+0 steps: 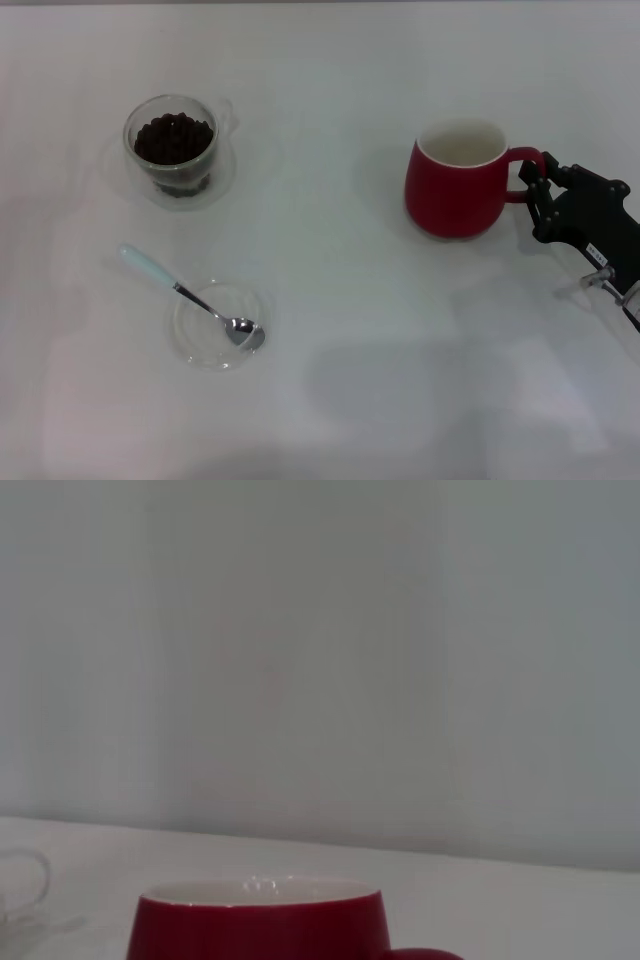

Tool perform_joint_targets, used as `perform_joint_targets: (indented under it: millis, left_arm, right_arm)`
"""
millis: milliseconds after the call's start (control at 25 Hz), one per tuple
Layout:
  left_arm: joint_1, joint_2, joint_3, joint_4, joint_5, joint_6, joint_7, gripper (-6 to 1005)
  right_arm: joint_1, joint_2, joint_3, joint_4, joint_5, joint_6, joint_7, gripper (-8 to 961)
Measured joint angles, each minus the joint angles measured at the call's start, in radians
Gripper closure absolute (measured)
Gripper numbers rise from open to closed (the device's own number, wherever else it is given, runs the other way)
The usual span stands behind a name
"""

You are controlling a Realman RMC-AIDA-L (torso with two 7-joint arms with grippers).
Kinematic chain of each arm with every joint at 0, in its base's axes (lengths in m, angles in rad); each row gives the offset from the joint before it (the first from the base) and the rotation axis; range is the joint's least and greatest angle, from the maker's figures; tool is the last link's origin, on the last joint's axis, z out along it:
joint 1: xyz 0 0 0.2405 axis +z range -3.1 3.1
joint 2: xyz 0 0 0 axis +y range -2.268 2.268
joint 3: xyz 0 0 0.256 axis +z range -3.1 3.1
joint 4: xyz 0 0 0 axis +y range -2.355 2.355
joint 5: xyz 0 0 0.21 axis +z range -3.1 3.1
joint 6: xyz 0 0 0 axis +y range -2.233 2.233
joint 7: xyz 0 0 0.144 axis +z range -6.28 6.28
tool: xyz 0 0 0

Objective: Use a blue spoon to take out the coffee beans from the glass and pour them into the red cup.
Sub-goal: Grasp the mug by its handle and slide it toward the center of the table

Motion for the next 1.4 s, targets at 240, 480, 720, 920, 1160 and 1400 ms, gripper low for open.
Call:
perform_joint_targets:
  millis: [240, 480, 720, 920, 1160, 1400]
  left_arm:
    - [-0.002, -0.002, 0.000, 0.000, 0.000, 0.000, -0.014, 138]
    - [0.000, -0.003, 0.000, -0.004, 0.000, 0.001, -0.033, 138]
    - [0.001, -0.003, 0.000, -0.007, 0.001, 0.001, -0.034, 138]
    - [-0.001, -0.005, 0.003, -0.009, 0.001, 0.001, -0.034, 138]
    - [-0.008, -0.007, 0.005, -0.009, 0.001, 0.002, -0.038, 137]
    - [-0.010, -0.006, 0.006, -0.009, 0.007, 0.004, -0.062, 138]
  right_arm:
    - [0.001, 0.001, -0.023, -0.014, -0.001, 0.003, -0.073, 790]
    - [0.000, 0.001, -0.040, -0.014, -0.032, 0.005, -0.082, 790]
    - [0.000, 0.003, -0.041, -0.023, -0.107, 0.010, -0.088, 791]
    - [0.000, 0.004, -0.057, -0.042, -0.119, 0.015, -0.089, 793]
    - [0.005, 0.006, -0.079, -0.063, -0.130, 0.022, -0.089, 794]
    - [0.006, 0.006, -0.079, -0.078, -0.140, 0.048, -0.089, 795]
